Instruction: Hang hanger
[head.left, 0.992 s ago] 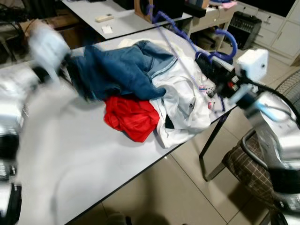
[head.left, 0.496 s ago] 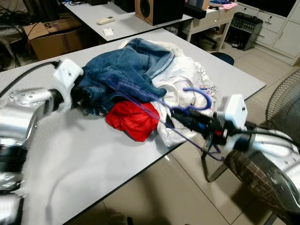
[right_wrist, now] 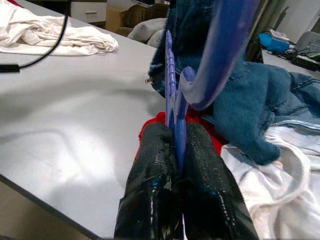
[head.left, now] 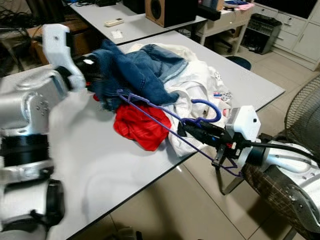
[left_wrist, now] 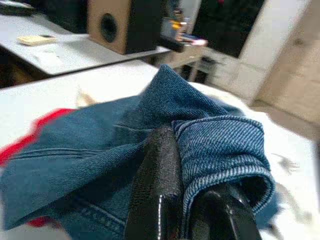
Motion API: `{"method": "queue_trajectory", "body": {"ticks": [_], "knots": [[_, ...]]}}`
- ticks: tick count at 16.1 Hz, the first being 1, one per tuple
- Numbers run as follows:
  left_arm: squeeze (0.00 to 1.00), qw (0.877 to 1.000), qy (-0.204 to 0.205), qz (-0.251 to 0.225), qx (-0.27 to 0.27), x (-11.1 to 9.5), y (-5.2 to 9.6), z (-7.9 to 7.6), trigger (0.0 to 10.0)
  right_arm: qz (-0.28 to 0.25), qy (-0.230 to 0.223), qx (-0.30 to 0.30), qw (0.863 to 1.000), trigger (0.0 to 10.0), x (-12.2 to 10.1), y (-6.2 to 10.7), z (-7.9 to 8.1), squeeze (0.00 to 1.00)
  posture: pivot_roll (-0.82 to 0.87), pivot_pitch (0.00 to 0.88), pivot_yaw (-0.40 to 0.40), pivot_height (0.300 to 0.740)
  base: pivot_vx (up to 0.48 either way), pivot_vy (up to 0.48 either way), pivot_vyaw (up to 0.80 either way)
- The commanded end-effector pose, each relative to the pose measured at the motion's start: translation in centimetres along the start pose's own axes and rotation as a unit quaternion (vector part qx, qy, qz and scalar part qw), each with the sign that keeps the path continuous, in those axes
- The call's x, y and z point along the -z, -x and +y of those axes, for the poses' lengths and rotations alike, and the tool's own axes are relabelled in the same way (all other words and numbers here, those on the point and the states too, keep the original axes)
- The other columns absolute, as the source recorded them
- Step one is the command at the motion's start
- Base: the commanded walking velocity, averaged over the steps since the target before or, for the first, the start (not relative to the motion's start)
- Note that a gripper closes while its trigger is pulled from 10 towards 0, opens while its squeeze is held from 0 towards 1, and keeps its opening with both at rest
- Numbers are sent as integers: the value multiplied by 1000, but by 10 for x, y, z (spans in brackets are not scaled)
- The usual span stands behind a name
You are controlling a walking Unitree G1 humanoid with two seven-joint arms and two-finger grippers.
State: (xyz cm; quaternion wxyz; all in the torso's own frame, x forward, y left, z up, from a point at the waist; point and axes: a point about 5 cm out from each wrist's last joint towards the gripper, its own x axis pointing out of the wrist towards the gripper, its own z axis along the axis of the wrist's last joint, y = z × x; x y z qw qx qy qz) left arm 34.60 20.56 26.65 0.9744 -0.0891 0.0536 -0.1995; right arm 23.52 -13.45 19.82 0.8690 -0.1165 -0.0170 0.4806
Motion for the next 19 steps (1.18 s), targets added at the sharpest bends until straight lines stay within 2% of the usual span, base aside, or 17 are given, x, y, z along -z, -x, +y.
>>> {"method": "queue_trajectory", "body": {"ticks": [1, 4, 8, 9, 11, 12, 13, 15, 16, 17, 18, 19], "knots": [[0, 1000, 7, -8, 17, -5, 2, -9, 0, 1, 7, 15, 1000, 10000, -1, -5, -1, 0, -13, 0, 40, 740, 0, 0, 0], [0, 998, 26, -21, 49, -10, -3, -26, 0, -19, -9, 34, 999, 10000, 1, -26, -1, 0, -9, 0, 36, 740, 0, 0, 0], [0, 999, 29, -23, 40, -13, 1, -24, 0, -26, -11, 91, 995, 10000, 1, -37, -7, 0, -12, 0, 37, 740, 0, 0, 0], [0, 998, 40, -32, 39, -17, 2, -24, 0, -14, -21, 134, 991, 10000, 7, -43, -13, 0, -14, 0, 38, 740, 0, 0, 0], [0, 997, 43, -51, 32, -24, 2, -22, 0, 2, -30, 178, 983, 10000, 17, -49, -18, 0, -16, 0, 40, 740, 0, 0, 0], [0, 997, 33, -67, 21, -28, 3, -19, 0, 6, -28, 196, 980, 10000, 19, -48, -20, 0, -17, 0, 40, 740, 0, 0, 0], [0, 993, 25, -118, -13, -47, 8, -7, 0, 19, -19, 254, 967, 10000, 25, -39, -33, 0, -17, 0, 41, 740, 0, 0, 0], [0, 983, 22, -173, -60, -73, 23, 13, 0, 11, -11, 305, 952, 10000, 23, -24, -52, 0, -12, 0, 41, 740, 0, 0, 0], [0, 980, 17, -183, -71, -77, 26, 17, 0, 7, -8, 311, 950, 10000, 21, -22, -56, 0, -12, 0, 41, 740, 0, 0, 0], [0, 974, 1, -207, -92, -90, 38, 25, 0, -5, 8, 309, 951, 10000, 15, -20, -65, 0, -3, 0, 37, 740, 0, 0, 0], [0, 969, -24, -219, -109, -97, 45, 30, 0, -13, 17, 296, 955, 10000, 10, -21, -68, 0, 1, 0, 34, 740, 0, 0, 0], [0, 960, -50, -229, -153, -103, 53, 41, 0, -18, 24, 275, 961, 10000, 7, -23, -67, 0, 4, 0, 30, 740, 0, 0, 0]]}}
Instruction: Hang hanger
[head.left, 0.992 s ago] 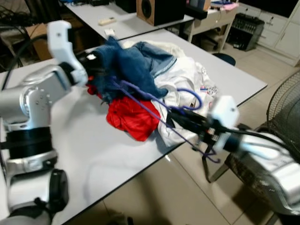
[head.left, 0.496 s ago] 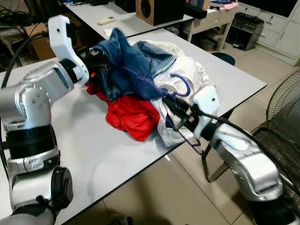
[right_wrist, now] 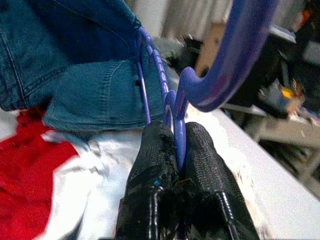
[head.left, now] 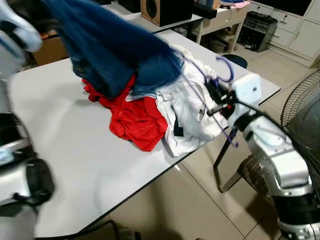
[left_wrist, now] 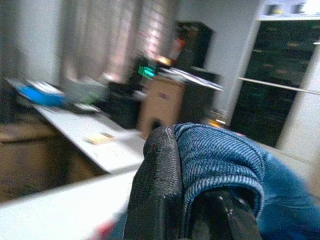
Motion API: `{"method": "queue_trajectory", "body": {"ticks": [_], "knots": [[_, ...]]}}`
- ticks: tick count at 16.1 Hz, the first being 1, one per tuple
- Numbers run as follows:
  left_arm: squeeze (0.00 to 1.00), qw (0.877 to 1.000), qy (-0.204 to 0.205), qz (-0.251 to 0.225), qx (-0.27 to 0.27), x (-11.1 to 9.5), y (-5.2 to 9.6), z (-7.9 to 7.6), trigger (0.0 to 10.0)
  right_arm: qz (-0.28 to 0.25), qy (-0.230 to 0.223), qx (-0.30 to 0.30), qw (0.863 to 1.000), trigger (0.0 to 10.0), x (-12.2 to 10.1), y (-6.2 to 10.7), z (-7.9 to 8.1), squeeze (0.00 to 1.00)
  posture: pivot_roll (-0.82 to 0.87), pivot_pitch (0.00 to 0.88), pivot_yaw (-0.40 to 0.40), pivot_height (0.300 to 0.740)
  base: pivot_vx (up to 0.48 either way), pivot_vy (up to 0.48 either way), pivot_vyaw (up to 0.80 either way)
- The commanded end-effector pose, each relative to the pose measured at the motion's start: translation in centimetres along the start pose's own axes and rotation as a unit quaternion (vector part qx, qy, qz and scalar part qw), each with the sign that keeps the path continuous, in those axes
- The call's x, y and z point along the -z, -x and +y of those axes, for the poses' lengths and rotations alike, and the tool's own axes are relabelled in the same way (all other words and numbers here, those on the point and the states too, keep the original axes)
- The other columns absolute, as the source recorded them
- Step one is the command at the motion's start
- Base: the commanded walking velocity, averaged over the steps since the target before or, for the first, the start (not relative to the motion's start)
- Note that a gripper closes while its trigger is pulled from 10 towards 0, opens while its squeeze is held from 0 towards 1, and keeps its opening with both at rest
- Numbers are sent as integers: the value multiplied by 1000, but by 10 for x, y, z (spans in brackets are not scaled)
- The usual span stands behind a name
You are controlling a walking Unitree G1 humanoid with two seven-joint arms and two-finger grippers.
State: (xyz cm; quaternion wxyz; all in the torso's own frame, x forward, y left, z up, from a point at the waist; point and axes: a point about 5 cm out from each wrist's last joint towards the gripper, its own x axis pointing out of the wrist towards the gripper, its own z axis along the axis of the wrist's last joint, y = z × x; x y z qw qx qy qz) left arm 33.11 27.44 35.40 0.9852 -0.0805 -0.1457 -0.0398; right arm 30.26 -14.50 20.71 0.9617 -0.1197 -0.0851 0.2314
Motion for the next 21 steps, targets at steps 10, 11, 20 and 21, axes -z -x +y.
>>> {"method": "queue_trajectory", "body": {"ticks": [10, 11, 20, 21], "knots": [[0, 923, -253, -203, -206, -99, 25, 51, 0, -48, -9, -49, 998, 10000, -8, -29, 8, 0, 70, 0, -14, 740, 0, 0, 0], [0, 921, -272, -207, -189, -101, 22, 45, 0, -52, -10, -53, 997, 10000, -10, -30, 9, 0, 71, 0, -15, 740, 0, 0, 0], [0, 884, -312, 146, 316, 120, 30, -88, 0, -48, -34, -17, 998, 10000, 1, 0, 10, 0, 52, 0, 11, 740, 0, 0, 0], [0, 862, -337, 192, 327, 138, 42, -79, 4627, -42, -36, -12, 998, 10000, 3, 6, 11, 0, 55, 0, 9, 740, 0, 0, 0]]}}
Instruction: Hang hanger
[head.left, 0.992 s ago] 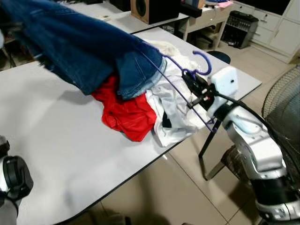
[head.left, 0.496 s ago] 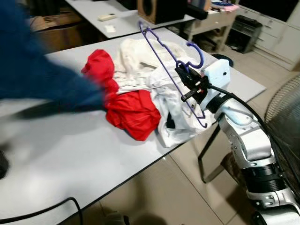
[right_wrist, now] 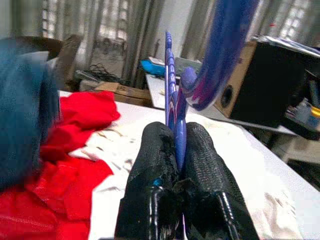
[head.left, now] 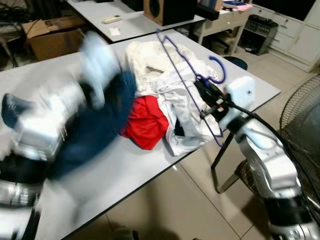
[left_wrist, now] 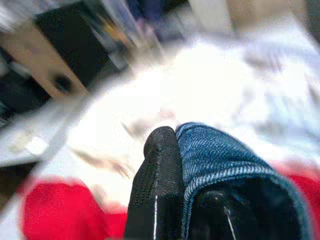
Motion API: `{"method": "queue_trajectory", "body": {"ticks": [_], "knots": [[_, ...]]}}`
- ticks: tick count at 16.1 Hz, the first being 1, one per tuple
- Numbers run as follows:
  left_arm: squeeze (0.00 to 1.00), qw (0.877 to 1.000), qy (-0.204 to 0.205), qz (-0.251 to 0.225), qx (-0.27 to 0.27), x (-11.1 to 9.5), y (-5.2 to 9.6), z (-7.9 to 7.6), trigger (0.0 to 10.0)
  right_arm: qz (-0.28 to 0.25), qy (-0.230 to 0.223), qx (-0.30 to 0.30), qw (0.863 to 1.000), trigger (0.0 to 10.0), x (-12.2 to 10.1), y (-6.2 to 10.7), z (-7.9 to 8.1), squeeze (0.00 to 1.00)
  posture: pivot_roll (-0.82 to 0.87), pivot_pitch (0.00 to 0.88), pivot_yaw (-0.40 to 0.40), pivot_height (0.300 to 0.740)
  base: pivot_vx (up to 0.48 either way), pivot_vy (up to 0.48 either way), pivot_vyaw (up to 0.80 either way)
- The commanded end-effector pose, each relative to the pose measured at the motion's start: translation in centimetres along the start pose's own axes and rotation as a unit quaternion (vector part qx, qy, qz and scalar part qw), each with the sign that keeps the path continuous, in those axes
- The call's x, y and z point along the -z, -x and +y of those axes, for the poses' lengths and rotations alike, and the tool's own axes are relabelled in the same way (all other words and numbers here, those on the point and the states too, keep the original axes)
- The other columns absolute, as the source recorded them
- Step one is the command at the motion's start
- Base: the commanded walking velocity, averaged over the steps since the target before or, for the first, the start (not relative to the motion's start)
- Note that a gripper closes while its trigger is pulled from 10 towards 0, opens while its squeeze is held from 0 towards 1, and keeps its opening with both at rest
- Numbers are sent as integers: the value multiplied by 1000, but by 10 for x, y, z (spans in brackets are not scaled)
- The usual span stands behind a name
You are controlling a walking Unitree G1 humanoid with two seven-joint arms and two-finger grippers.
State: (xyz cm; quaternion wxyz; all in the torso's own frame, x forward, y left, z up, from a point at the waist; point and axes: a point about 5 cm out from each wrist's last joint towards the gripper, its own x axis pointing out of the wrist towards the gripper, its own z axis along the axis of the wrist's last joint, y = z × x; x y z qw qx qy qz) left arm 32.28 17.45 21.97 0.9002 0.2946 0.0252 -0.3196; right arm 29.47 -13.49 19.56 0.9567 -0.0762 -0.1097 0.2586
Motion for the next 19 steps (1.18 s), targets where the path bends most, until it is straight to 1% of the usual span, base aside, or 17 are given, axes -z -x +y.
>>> {"method": "queue_trajectory", "body": {"ticks": [1, 2, 3, 4, 5, 7, 8, 9, 11, 12, 13, 14, 15, 16, 17, 18, 19], "knots": [[0, 999, -27, 20, 7, 4, 3, 1, 10000, -2, 0, 9, 1000, 10000, -3, 5, -3, 0, 57, 0, 8, 740, 0, 0, 0], [0, 999, -14, 25, 20, 8, 4, -2, 10000, 0, -2, 10, 1000, 10000, -2, 7, -2, 0, 58, 0, 5, 740, 0, 0, 0], [1000, 995, 20, 49, 86, 15, 12, -15, 10000, 9, -6, 6, 1000, 10000, 1, 13, 1, 0, 61, 0, 2, 740, 0, 0, 0], [1000, 995, 20, 49, 86, 15, 12, -15, 10000, 9, -6, 6, 1000, 10000, 1, 13, 1, 0, 61, 0, 2, 740, 0, 0, 0], [1000, 987, 65, 66, 128, 16, 20, -26, 10000, 16, -7, 5, 1000, 10000, 2, 19, 2, 0, 64, 0, 1, 740, 0, 0, 0], [1000, 985, 98, 66, 127, 12, 25, -25, 10000, 23, -8, 9, 1000, 10000, 3, 24, 2, 0, 64, 0, 3, 740, 0, 0, 0], [1000, 987, 101, 59, 112, 9, 30, -17, 10000, 28, -9, 15, 999, 10000, 3, 29, 1, 0, 64, 0, 4, 740, 0, 0, 0], [1000, 984, 98, 74, 132, 11, 43, -15, 10000, 32, -9, 18, 999, 10000, 3, 34, 0, 0, 59, 0, 8, 740, 0, 0, 0], [1000, 979, 92, 94, 154, 13, 54, -17, 10000, 36, -9, 19, 999, 10000, 2, 39, 0, 0, 58, 0, 7, 740, 0, 0, 0], [1000, 977, 85, 107, 165, 16, 62, -19, 10000, 43, -8, 26, 999, 10000, 3, 45, -2, 0, 59, 0, 4, 740, 0, 0, 0], [1000, 977, 85, 107, 165, 16, 62, -19, 10000, 43, -8, 26, 999, 10000, 3, 45, -2, 0, 59, 0, 4, 740, 0, 0, 0], [886, 975, 85, 114, 171, 18, 64, -23, 10000, 46, -7, 30, 998, 10000, 3, 48, -4, 0, 55, 0, 8, 740, 0, 0, 0], [808, 973, 88, 122, 173, 22, 64, -28, 10000, 49, -7, 35, 998, 10000, 3, 51, -5, 0, 52, 0, 9, 740, 0, 0, 0], [804, 972, 96, 131, 171, 30, 62, -41, 10000, 54, -5, 43, 998, 10000, 1, 58, -6, 0, 40, 0, 21, 740, 0, 0, 0], [667, 974, 113, 122, 153, 33, 60, -45, 10000, 56, -4, 45, 997, 10000, 0, 61, -6, 0, 33, 0, 33, 740, 0, 0, 0], [51, 982, 160, 31, 95, 35, 55, -53, 10000, 55, -11, 47, 997, 10000, -3, 67, 0, 0, 26, 0, 42, 740, 0, 0, 0], [0, 980, 189, 2, 59, 38, 57, -56, 10000, 60, -21, 46, 997, 10000, -2, 70, 6, 0, 17, 0, 46, 740, 0, 0, 0]]}}
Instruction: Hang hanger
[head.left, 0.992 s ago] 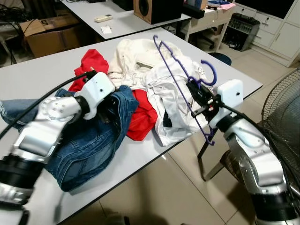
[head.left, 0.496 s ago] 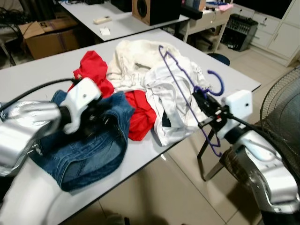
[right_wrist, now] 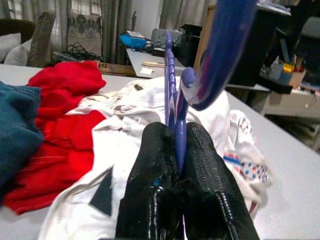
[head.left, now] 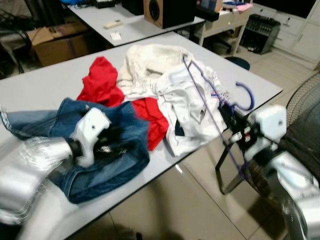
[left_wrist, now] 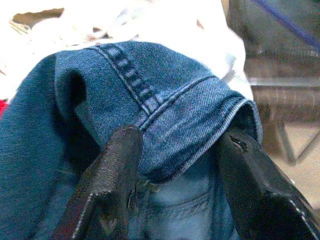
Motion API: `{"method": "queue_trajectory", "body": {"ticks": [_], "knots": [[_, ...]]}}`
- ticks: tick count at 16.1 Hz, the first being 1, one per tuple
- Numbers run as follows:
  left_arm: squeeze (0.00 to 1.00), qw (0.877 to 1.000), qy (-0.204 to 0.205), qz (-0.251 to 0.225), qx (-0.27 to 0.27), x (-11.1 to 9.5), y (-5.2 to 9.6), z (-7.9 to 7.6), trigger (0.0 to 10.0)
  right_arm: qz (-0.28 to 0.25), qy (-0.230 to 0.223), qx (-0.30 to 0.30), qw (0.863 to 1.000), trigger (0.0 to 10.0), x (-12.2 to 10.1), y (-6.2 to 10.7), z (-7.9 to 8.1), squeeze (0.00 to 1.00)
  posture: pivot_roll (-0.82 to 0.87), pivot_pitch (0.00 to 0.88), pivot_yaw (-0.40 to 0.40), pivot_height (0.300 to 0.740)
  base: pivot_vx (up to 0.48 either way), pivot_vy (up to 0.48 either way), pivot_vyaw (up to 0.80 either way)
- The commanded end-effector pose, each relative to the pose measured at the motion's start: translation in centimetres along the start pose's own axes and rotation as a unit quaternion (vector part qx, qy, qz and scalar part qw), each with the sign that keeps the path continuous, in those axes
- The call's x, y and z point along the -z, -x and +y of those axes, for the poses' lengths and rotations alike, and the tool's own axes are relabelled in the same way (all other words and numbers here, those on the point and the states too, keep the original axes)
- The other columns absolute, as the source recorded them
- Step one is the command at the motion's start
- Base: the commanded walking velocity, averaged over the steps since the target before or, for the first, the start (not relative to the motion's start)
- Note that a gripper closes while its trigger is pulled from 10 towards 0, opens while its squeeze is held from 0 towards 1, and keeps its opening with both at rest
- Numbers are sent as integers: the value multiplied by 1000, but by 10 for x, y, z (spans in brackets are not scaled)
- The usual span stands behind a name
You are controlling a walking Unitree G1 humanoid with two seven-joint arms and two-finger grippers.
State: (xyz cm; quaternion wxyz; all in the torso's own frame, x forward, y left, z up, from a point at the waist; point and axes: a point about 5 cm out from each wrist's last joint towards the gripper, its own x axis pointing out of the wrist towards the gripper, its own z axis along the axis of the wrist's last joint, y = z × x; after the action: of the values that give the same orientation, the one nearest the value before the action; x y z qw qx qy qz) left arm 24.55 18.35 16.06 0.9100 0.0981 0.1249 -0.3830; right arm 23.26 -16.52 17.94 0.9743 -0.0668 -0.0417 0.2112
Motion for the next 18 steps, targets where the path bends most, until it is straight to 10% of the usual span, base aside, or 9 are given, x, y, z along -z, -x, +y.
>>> {"method": "queue_trajectory", "body": {"ticks": [1, 6, 7, 12, 14, 17, 18], "knots": [[0, 995, 37, -66, -68, -3, 12, 9, 10000, 1, -16, -7, 1000, 10000, -3, 5, 12, 0, 19, 0, 43, 740, 0, 0, 0], [0, 987, 117, -77, -84, 20, 31, -12, 10000, 20, -44, 5, 999, 10000, 10, 9, 29, 0, 30, 0, 23, 740, 0, 0, 0], [1000, 993, 85, -47, -60, 25, 29, -17, 10000, 20, -44, 14, 999, 10000, 10, 8, 25, 0, 28, 0, 20, 740, 0, 0, 0], [1000, 993, -116, 18, -3, 29, 26, -12, 10000, 33, -4, 1, 999, 10000, 10, 9, 16, 0, 25, 0, 9, 740, 0, 0, 0], [0, 979, -180, 99, -10, 46, 13, 1, 10000, 36, 8, -5, 999, 10000, 9, 8, 12, 0, 11, 0, 14, 740, 0, 0, 0], [0, 975, -176, 133, -37, 57, 5, 12, 10000, 43, 15, -29, 999, 10000, 9, 11, 14, 0, -11, 0, 26, 740, 0, 0, 0], [0, 977, -163, 132, -33, 59, 4, 11, 5490, 45, 15, -38, 998, 10000, 9, 13, 16, 0, -13, 0, 26, 740, 0, 0, 0]]}}
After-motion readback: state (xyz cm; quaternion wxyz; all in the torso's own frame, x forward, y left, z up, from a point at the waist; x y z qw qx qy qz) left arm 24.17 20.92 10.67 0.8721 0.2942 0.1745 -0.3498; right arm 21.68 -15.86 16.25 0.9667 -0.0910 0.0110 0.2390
